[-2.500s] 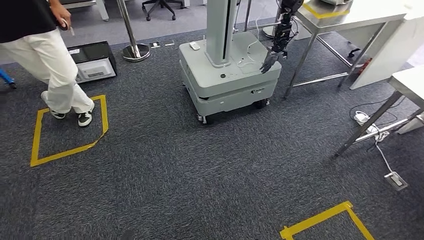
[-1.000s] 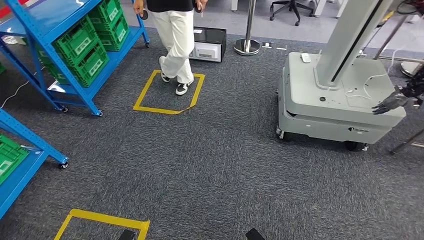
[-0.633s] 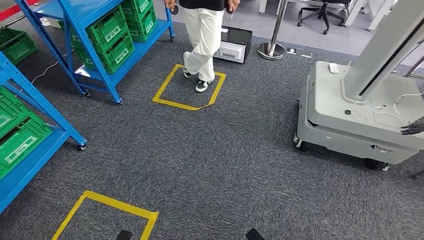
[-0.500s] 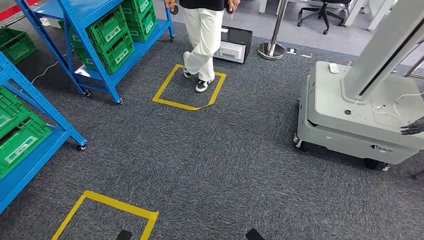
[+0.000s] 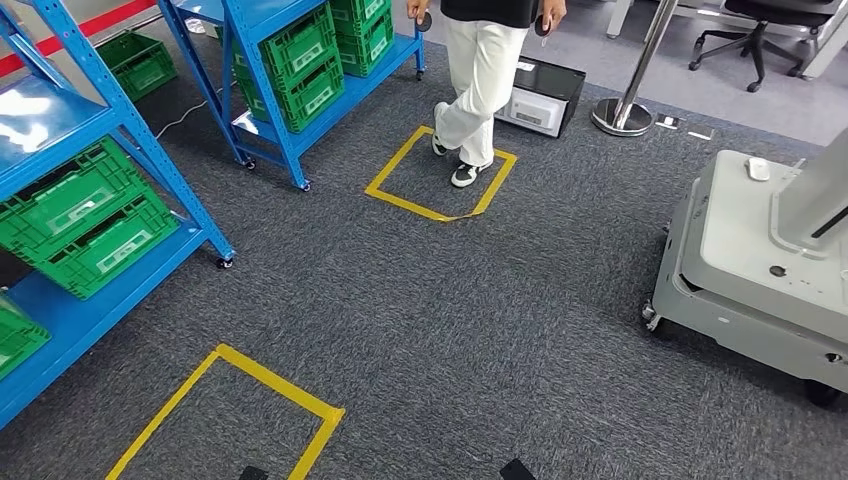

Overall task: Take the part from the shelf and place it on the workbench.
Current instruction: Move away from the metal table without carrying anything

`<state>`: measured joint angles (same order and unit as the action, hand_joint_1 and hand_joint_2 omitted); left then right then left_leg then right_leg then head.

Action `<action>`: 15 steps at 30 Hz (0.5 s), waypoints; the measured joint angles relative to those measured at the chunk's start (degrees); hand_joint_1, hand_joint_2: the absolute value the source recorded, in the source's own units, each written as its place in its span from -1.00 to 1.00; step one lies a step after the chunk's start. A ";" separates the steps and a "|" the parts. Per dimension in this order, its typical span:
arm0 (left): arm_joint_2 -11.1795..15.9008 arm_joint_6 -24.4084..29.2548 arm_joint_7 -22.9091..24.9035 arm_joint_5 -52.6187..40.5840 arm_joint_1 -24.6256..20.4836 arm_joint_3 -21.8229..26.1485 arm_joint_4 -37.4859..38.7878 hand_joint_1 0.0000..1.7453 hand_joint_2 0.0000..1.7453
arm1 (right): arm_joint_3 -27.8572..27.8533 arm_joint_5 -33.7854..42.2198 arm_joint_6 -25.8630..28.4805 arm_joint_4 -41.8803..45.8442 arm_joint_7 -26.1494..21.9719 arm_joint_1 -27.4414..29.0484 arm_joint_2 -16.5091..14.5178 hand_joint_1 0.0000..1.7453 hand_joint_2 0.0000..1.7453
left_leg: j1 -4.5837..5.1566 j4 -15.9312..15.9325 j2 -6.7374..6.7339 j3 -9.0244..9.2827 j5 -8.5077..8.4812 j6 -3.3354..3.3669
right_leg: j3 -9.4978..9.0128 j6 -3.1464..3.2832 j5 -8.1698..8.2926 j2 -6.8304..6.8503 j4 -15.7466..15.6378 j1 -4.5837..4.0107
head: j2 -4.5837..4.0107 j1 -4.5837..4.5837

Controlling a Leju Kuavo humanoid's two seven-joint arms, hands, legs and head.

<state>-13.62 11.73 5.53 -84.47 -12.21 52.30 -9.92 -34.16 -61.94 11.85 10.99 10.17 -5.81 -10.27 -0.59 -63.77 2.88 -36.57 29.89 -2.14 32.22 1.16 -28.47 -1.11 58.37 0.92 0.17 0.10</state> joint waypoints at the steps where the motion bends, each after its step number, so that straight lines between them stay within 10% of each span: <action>1: -0.05 0.13 -0.27 0.23 -0.01 0.00 0.01 -1.00 -1.00 | 0.00 -0.21 -0.01 -0.01 -0.01 0.01 0.11 -1.00 -1.00 | 0.08 -3.57 -1.48 -1.61 1.97 -0.10 | 0.01 0.23 -0.05 0.78 -0.03 -0.14 | 0.00 0.08; 4: -0.18 0.32 -0.72 0.99 0.30 0.03 0.02 -1.00 -1.00 | 0.00 -0.98 -0.06 -0.01 0.15 -0.18 0.46 -1.00 -1.00 | 0.05 -11.18 -2.50 -4.71 4.71 -0.17 | 0.04 0.51 -0.19 3.31 0.02 -0.52 | 0.00 0.12; 9: -0.07 0.33 -0.08 1.36 0.35 0.07 -0.02 -1.00 -1.00 | 0.00 -1.74 -0.16 0.00 0.16 -1.53 0.60 -1.00 -1.00 | 0.93 3.78 -6.72 3.58 -1.41 1.43 | -0.42 0.04 -0.59 6.55 0.18 -1.11 | 0.00 0.08; 12: 0.04 0.08 0.97 1.04 0.28 0.07 -0.02 -1.00 -1.00 | 0.00 -1.70 -0.07 0.01 0.16 -2.18 0.59 -1.00 -1.00 | 1.09 4.88 -5.62 3.70 -1.76 2.42 | -0.70 -0.75 -0.74 8.14 0.13 -1.23 | 0.00 0.05; 15: 0.11 -0.36 1.82 0.78 0.10 0.08 -0.03 -1.00 -1.00 | 0.00 -1.66 -0.02 0.01 0.14 -2.38 0.58 -1.00 -1.00 | 0.50 5.61 -3.69 4.06 -2.41 3.27 | 0.61 -1.84 -3.35 4.79 3.90 -0.86 | 0.00 -0.10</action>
<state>-13.51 11.37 7.35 -83.68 -12.12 52.39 -9.96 -34.16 -63.60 11.84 11.01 10.30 -8.19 -9.69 -0.09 -58.16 -0.80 -32.51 27.47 1.12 32.83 -0.68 -31.83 3.68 62.26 0.07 0.17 -0.01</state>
